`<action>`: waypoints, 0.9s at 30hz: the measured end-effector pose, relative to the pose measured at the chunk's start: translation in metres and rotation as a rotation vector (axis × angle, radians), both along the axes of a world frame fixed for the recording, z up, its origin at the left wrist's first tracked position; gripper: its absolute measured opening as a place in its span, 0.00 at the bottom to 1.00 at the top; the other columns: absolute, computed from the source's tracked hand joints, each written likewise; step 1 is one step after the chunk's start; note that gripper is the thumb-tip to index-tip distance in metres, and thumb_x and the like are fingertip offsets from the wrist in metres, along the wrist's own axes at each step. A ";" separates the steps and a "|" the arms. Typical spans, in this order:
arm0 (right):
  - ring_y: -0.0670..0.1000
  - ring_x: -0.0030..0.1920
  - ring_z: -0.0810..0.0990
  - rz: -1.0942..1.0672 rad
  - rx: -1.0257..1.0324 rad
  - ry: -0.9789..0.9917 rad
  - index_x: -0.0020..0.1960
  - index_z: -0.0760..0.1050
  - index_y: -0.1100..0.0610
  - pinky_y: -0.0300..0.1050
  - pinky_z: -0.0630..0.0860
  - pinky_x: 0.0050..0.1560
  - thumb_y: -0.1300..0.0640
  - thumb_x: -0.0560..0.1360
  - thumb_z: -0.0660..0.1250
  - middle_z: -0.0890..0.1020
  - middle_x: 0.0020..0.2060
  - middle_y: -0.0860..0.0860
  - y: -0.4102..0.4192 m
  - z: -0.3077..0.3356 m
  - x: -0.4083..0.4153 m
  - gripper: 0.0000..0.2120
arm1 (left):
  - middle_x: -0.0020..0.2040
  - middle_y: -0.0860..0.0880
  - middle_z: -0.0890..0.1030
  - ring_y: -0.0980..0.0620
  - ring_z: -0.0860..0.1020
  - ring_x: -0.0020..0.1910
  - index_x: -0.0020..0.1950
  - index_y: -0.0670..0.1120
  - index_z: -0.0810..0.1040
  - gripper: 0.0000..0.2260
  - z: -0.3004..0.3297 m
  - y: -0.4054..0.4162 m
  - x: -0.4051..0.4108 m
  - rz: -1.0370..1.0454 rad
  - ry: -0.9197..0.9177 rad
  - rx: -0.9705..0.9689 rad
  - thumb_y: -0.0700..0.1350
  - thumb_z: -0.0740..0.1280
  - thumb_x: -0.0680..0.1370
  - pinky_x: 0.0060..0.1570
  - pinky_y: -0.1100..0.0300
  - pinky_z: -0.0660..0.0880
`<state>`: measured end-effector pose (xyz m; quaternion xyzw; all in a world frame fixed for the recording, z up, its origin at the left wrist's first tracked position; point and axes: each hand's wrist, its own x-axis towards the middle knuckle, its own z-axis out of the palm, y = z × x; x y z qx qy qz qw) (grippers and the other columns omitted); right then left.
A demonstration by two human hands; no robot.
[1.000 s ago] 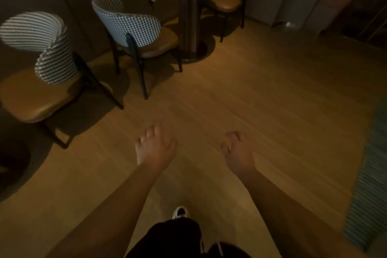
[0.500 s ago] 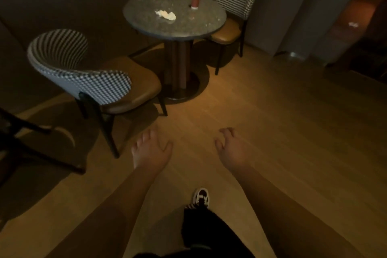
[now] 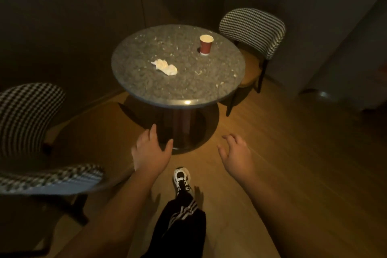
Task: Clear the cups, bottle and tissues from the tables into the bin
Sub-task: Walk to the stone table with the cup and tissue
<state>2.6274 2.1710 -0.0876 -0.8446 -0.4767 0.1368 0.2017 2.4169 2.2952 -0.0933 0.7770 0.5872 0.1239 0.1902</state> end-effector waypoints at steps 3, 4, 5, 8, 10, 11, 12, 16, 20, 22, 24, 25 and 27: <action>0.52 0.69 0.65 0.028 0.012 0.003 0.69 0.69 0.53 0.54 0.66 0.67 0.46 0.79 0.58 0.69 0.68 0.52 0.101 -0.008 0.054 0.21 | 0.74 0.45 0.62 0.45 0.60 0.72 0.76 0.48 0.53 0.33 -0.010 0.104 0.047 0.046 -0.017 0.020 0.63 0.56 0.77 0.68 0.44 0.59; 0.53 0.69 0.65 0.033 0.014 0.006 0.69 0.69 0.54 0.54 0.65 0.67 0.47 0.79 0.58 0.69 0.68 0.53 0.136 -0.009 0.071 0.20 | 0.74 0.44 0.62 0.45 0.60 0.72 0.76 0.48 0.54 0.33 -0.013 0.138 0.062 0.050 -0.016 0.029 0.63 0.56 0.77 0.68 0.44 0.60; 0.54 0.68 0.66 0.033 0.014 0.010 0.68 0.69 0.54 0.54 0.65 0.67 0.47 0.79 0.59 0.69 0.67 0.53 0.170 -0.010 0.087 0.20 | 0.73 0.44 0.62 0.44 0.60 0.72 0.76 0.47 0.54 0.33 -0.016 0.171 0.078 0.055 -0.014 0.029 0.63 0.57 0.76 0.68 0.45 0.60; 0.55 0.67 0.66 0.030 -0.005 0.022 0.68 0.69 0.55 0.54 0.65 0.66 0.48 0.80 0.59 0.70 0.66 0.54 0.261 -0.008 0.131 0.19 | 0.73 0.43 0.63 0.43 0.61 0.71 0.75 0.47 0.55 0.33 -0.020 0.256 0.121 0.107 -0.021 0.003 0.61 0.59 0.76 0.66 0.45 0.59; 0.56 0.68 0.66 0.035 -0.027 0.031 0.68 0.69 0.56 0.55 0.65 0.67 0.48 0.80 0.58 0.69 0.67 0.54 0.310 -0.006 0.155 0.19 | 0.72 0.43 0.65 0.42 0.63 0.70 0.75 0.46 0.57 0.33 -0.022 0.300 0.143 0.141 -0.032 -0.001 0.60 0.62 0.75 0.65 0.46 0.60; 0.56 0.68 0.66 0.034 -0.030 0.037 0.67 0.70 0.56 0.55 0.65 0.67 0.49 0.80 0.59 0.69 0.67 0.55 0.330 -0.005 0.165 0.19 | 0.71 0.42 0.66 0.42 0.64 0.69 0.75 0.45 0.59 0.33 -0.022 0.317 0.152 0.156 -0.036 -0.001 0.59 0.63 0.75 0.64 0.46 0.61; 0.56 0.67 0.67 0.032 -0.028 0.045 0.67 0.70 0.57 0.56 0.65 0.66 0.49 0.79 0.59 0.69 0.67 0.55 0.348 -0.005 0.174 0.19 | 0.70 0.42 0.67 0.42 0.65 0.68 0.74 0.44 0.60 0.34 -0.023 0.333 0.160 0.170 -0.035 0.001 0.59 0.64 0.74 0.64 0.47 0.61; 0.57 0.66 0.68 0.031 -0.040 0.078 0.66 0.71 0.57 0.55 0.66 0.66 0.50 0.79 0.61 0.70 0.65 0.56 0.395 -0.008 0.201 0.19 | 0.69 0.39 0.68 0.40 0.68 0.66 0.73 0.41 0.61 0.38 -0.032 0.374 0.185 0.120 -0.041 0.007 0.59 0.69 0.71 0.64 0.46 0.66; 0.57 0.64 0.69 0.043 -0.075 0.103 0.66 0.71 0.56 0.55 0.67 0.64 0.50 0.79 0.60 0.72 0.63 0.55 0.421 -0.017 0.222 0.18 | 0.76 0.43 0.55 0.43 0.55 0.74 0.76 0.49 0.47 0.47 -0.052 0.387 0.196 0.120 -0.022 -0.090 0.69 0.65 0.67 0.70 0.42 0.57; 0.56 0.64 0.70 0.046 -0.082 0.112 0.65 0.71 0.55 0.54 0.68 0.64 0.50 0.79 0.61 0.72 0.62 0.55 0.429 -0.020 0.231 0.17 | 0.77 0.46 0.51 0.45 0.50 0.76 0.76 0.52 0.43 0.47 -0.062 0.384 0.199 0.075 0.015 -0.093 0.72 0.60 0.67 0.70 0.40 0.53; 0.56 0.63 0.70 0.049 -0.075 0.117 0.66 0.71 0.55 0.53 0.67 0.64 0.51 0.78 0.62 0.71 0.62 0.54 0.437 -0.021 0.242 0.18 | 0.77 0.47 0.52 0.45 0.51 0.75 0.76 0.54 0.44 0.46 -0.072 0.385 0.203 0.045 0.074 -0.087 0.75 0.55 0.67 0.69 0.37 0.52; 0.57 0.64 0.70 0.052 -0.068 0.115 0.66 0.70 0.55 0.54 0.67 0.64 0.50 0.78 0.62 0.70 0.63 0.55 0.440 -0.021 0.247 0.18 | 0.77 0.48 0.52 0.45 0.52 0.75 0.77 0.54 0.45 0.45 -0.076 0.385 0.205 0.034 0.097 -0.091 0.75 0.53 0.67 0.68 0.36 0.50; 0.58 0.67 0.68 0.054 -0.046 0.100 0.67 0.69 0.56 0.56 0.66 0.66 0.50 0.77 0.63 0.67 0.66 0.56 0.448 -0.022 0.257 0.21 | 0.78 0.49 0.50 0.46 0.49 0.76 0.77 0.55 0.44 0.43 -0.083 0.389 0.210 -0.003 0.103 -0.099 0.74 0.52 0.68 0.68 0.38 0.46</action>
